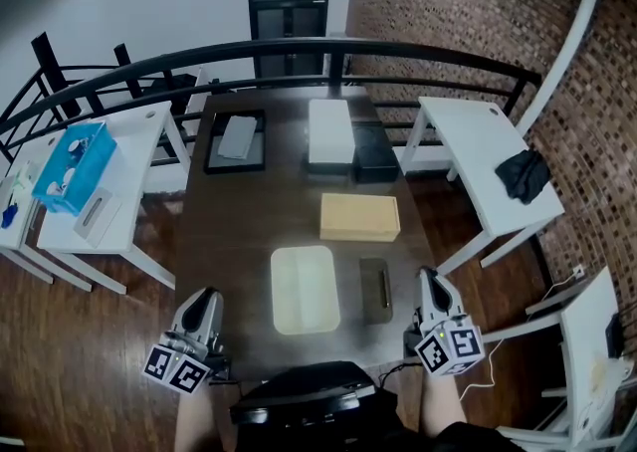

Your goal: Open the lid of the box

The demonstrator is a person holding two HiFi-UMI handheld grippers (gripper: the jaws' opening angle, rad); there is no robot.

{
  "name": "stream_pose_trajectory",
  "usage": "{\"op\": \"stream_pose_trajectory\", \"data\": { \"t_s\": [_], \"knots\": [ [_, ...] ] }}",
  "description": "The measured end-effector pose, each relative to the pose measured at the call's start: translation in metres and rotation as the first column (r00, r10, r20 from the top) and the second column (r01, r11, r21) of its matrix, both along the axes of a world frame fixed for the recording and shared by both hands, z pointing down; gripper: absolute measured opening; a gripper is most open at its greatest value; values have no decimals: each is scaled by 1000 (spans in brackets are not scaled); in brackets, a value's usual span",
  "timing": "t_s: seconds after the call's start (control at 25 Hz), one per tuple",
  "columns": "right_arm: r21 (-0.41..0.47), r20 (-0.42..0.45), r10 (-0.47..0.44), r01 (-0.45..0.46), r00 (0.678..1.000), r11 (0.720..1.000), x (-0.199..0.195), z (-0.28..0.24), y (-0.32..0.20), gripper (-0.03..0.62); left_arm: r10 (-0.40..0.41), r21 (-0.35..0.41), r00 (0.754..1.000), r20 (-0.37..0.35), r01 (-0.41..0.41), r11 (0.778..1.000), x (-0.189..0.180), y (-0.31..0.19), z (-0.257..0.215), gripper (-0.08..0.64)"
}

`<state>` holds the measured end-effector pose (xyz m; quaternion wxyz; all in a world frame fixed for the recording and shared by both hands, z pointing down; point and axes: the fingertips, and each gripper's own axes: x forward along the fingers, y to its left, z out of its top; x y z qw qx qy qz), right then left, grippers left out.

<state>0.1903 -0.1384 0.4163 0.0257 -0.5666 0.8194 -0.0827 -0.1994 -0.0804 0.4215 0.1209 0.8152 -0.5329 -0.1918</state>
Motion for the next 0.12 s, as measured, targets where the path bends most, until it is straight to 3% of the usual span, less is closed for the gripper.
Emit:
{"op": "stream_pose_trajectory", "data": {
  "t_s": [0.12],
  "knots": [
    [-1, -11, -9, 9, 1000, 1000, -5, 2, -1, 0, 5, -14, 1000, -4, -5, 1000, -1, 0, 4, 28]
  ]
}}
